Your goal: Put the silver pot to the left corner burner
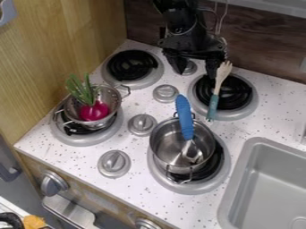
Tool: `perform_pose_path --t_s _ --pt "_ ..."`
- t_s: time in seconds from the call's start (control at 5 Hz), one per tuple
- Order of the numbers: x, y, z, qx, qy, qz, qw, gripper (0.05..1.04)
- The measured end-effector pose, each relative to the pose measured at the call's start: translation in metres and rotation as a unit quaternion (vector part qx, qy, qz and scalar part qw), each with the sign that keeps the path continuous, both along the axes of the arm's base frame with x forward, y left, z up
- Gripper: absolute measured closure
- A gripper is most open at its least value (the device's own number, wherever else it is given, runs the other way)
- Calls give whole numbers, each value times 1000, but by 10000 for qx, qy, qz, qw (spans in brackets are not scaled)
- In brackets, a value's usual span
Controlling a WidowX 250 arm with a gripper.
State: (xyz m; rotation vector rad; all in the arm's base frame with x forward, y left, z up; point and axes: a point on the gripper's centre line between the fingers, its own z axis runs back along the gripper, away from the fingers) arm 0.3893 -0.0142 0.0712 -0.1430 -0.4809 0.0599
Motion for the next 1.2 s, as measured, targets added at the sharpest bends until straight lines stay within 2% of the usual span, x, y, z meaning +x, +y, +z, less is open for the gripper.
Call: perform_pose_path --t_s 0.2,0.4,0.6,0.8,1.0,1.2 --pt "-4 0 -14 -18 215 44 9998 84" --pt "-14 -4 -20 -66 559 433 9975 83" --pt "-26 -20 -19 -90 751 803 9939 84" --pt "-39 -40 -17 -253 1236 1417 9818 84" --pt "-48 -47 -32 -148 1044 2097 9721 83" --pt "-51 -48 -39 15 1286 2420 9617 84"
